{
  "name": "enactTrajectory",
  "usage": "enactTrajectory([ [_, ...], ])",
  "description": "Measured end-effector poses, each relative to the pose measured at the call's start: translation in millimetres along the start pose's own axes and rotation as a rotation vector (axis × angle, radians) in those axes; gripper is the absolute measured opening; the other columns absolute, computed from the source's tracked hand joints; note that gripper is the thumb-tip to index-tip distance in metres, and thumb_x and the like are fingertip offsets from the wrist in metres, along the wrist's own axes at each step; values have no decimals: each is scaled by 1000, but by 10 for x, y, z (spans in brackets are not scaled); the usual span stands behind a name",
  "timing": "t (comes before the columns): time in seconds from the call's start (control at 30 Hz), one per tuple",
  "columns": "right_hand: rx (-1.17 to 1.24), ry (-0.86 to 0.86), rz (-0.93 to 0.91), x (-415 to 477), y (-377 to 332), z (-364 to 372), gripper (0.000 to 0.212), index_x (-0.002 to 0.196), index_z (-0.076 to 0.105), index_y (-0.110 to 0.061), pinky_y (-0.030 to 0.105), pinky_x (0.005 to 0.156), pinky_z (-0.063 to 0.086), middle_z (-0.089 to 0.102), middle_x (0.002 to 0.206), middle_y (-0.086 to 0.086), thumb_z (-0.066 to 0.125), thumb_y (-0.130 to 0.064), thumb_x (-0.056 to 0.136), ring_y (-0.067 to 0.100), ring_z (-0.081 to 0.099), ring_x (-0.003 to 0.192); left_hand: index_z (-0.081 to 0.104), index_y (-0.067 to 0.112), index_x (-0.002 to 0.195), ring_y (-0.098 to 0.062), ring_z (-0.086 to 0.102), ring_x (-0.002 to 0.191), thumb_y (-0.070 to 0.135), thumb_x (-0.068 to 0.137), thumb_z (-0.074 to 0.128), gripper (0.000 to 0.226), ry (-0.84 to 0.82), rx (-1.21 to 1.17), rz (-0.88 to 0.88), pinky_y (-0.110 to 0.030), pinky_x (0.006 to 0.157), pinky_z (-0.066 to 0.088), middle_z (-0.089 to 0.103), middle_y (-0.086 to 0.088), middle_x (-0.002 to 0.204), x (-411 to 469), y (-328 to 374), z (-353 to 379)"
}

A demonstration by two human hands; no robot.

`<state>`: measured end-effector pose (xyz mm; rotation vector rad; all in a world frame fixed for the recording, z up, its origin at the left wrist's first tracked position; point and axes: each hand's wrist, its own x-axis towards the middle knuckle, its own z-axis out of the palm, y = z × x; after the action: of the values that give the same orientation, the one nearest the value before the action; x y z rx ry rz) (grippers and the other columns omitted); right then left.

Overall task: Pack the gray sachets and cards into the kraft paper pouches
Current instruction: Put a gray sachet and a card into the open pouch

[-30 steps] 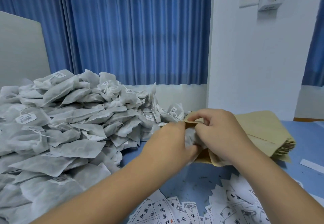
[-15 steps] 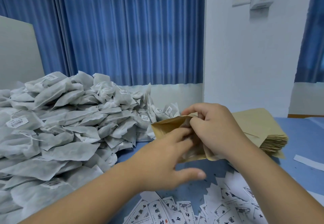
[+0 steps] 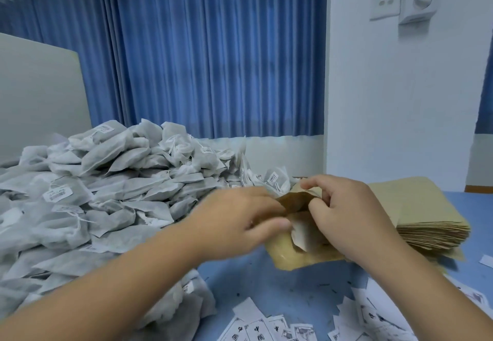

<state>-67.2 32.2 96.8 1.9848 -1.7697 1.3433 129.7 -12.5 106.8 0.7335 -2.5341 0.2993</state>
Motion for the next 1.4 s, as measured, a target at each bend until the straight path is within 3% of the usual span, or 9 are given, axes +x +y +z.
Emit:
enactTrajectory([
  [0.13,-51,-8,11,-15,17,42,30,101,68,-33,16,52,23,38,57,-18,54,-14,83,-3,39,61,65,31,111,-11,57,101,40,95,46,27,83,241,-298,-28,75,46,57,12,107,-20,-508,-85],
  [0.27,-67,4,17,-28,46,71,30,101,69,-32,18,51,25,38,55,-16,55,-13,82,-1,40,59,58,25,122,-20,54,107,26,93,46,31,-7,475,-487,-33,76,48,53,4,119,48,-1076,-225],
  [0.37,-85,-1,26,-29,76,100,31,103,68,-35,16,50,23,40,57,-16,54,-15,83,-2,41,60,57,19,125,-25,52,110,19,91,49,36,43,502,-572,-39,79,49,49,-3,127,150,-1455,-361],
  [0.6,-87,-47,-5,-54,104,178,29,104,66,-36,13,55,32,42,60,-18,55,-20,82,-3,42,64,30,35,146,-26,44,129,60,90,47,64,-136,422,-729,-44,97,44,24,-3,153,442,-1972,-267],
  [0.73,-113,-73,-28,-48,134,216,30,108,63,-40,11,60,32,42,64,-20,52,-26,83,-7,41,67,34,39,144,-26,32,139,79,81,37,75,-209,332,-772,-53,106,35,23,2,155,568,-2056,-147],
  [0.9,-143,-105,-54,-66,116,245,31,110,58,-43,18,71,40,43,72,-27,48,-30,84,0,43,80,45,38,132,-32,21,141,86,73,36,77,-286,501,-818,-69,102,25,26,0,153,670,-1971,71],
  [1.13,-148,-101,-82,-77,135,259,30,109,58,-41,21,73,41,46,76,-28,48,-30,83,1,45,86,50,27,125,-32,43,116,38,97,43,31,-141,628,-820,-46,91,40,45,-6,127,706,-1944,204],
  [1.3,-165,-106,-81,-85,160,274,28,106,58,-40,21,68,39,45,72,-27,49,-29,83,3,44,81,54,20,121,-30,43,115,14,94,44,30,-158,676,-732,-40,86,40,49,-5,122,701,-2020,158],
  [1.4,-166,-107,-76,-84,159,275,28,105,59,-40,22,70,41,50,76,-24,49,-28,82,4,47,82,56,11,118,-30,46,114,8,90,49,29,-56,567,-742,-38,86,41,51,-8,122,706,-2061,71],
])
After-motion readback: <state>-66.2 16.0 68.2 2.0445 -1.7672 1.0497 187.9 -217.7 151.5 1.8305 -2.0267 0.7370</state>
